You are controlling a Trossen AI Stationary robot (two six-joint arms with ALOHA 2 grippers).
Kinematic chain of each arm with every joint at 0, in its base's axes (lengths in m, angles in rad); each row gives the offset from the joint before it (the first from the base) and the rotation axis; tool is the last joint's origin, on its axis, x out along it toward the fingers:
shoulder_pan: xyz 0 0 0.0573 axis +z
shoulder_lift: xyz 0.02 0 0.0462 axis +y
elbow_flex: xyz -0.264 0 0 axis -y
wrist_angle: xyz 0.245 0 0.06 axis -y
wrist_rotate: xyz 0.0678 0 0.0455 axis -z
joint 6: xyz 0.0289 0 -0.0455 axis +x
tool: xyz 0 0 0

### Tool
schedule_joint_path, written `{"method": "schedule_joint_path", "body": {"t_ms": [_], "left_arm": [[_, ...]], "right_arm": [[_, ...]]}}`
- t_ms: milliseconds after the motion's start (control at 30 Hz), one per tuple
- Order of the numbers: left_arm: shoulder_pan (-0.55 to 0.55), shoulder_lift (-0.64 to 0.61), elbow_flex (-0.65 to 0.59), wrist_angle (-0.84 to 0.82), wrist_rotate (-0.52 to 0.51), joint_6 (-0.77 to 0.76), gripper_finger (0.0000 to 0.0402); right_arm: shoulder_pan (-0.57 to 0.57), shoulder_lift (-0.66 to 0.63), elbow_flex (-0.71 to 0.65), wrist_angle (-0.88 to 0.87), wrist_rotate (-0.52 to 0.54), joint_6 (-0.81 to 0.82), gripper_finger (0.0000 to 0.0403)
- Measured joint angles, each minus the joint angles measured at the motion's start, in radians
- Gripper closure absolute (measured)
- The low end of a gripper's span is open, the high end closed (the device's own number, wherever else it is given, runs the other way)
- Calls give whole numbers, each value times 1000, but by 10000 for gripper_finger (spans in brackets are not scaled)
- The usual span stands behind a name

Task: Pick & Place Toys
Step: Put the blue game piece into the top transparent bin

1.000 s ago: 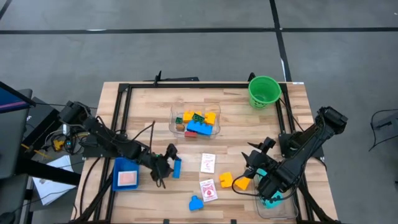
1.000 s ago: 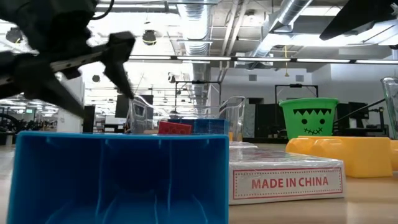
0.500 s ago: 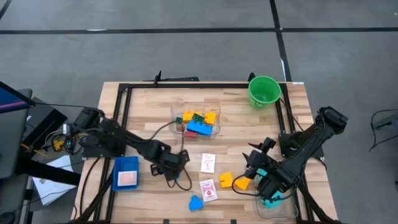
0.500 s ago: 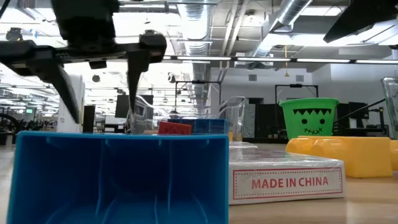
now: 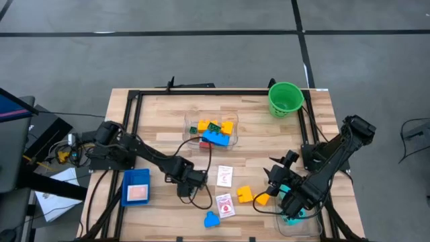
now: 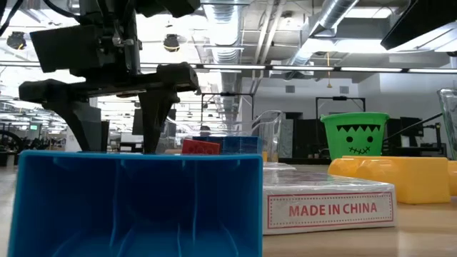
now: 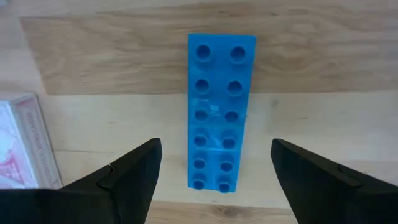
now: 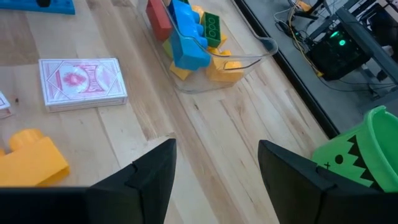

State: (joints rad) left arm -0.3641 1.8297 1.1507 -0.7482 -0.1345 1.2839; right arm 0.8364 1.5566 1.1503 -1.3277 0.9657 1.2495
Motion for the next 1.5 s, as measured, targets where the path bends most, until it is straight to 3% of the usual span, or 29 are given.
{"method": "schedule_joint_path", "body": {"t_ms": [367,900,1233,1500], "left_arm": [[29,0,0,-4,1,126,103],[46,49,0,-5,36,151,104],[71,68,3,-83,48,42,141],[76,69,1,-84,126,-211,203]], "right_arm": [[-1,0,0,1,0,0,184],[0,0,0,2,-23,0,184],[0,0,0,4,-23,0,184],[0,0,0,5,-25,0,184]]}}
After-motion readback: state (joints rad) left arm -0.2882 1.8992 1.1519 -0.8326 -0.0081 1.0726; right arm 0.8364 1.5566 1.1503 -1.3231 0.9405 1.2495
